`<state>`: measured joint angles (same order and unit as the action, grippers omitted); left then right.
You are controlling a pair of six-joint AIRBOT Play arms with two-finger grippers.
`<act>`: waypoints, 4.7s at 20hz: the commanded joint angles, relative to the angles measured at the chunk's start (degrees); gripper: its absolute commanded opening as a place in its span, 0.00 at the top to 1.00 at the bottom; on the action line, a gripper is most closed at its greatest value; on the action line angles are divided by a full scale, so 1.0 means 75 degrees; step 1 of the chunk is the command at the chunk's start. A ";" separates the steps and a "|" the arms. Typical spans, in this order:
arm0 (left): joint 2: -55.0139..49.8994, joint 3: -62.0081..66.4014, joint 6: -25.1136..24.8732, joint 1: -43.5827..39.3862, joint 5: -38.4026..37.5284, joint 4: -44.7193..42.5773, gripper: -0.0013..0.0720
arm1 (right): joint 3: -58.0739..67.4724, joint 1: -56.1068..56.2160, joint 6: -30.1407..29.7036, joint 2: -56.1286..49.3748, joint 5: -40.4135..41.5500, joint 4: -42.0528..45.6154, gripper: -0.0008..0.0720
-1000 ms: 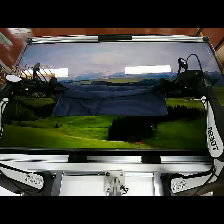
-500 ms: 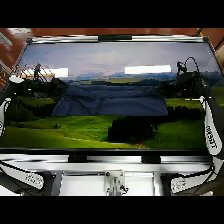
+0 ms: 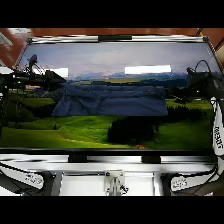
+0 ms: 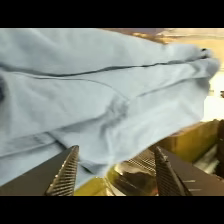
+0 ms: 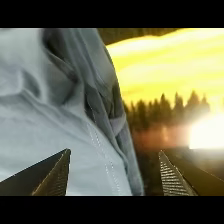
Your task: Fold the shirts.
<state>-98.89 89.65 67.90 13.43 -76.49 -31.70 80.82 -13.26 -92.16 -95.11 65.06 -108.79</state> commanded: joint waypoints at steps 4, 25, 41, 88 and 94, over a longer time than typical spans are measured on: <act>0.0353 0.0163 0.0038 -0.0411 -0.0463 0.0463 0.27 | 0.0000 -0.0595 -0.0510 -0.0866 0.0393 -0.1673 0.07; 0.0481 0.0082 0.1166 -0.3882 0.1757 -0.1839 0.94 | 0.0017 0.0396 -0.0787 0.2742 0.0906 -0.1818 0.90; -0.1664 0.0530 0.2390 -0.7662 0.5071 0.0737 0.93 | 0.0017 0.0393 0.0213 0.5852 0.1743 -0.1769 0.90; 0.5444 0.0414 0.3847 -0.1888 0.2958 -0.5636 0.93 | -0.4269 0.1189 -0.0096 0.2407 -0.0848 -0.2273 0.06; 0.5388 0.0414 0.3850 -0.1888 0.2958 -0.5633 0.93 | -0.4943 0.2034 -0.1145 0.1804 -0.2856 -0.4156 0.06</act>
<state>-58.30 92.77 96.77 -0.78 -54.35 -73.97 46.35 -0.12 -96.75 -79.83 51.59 -131.52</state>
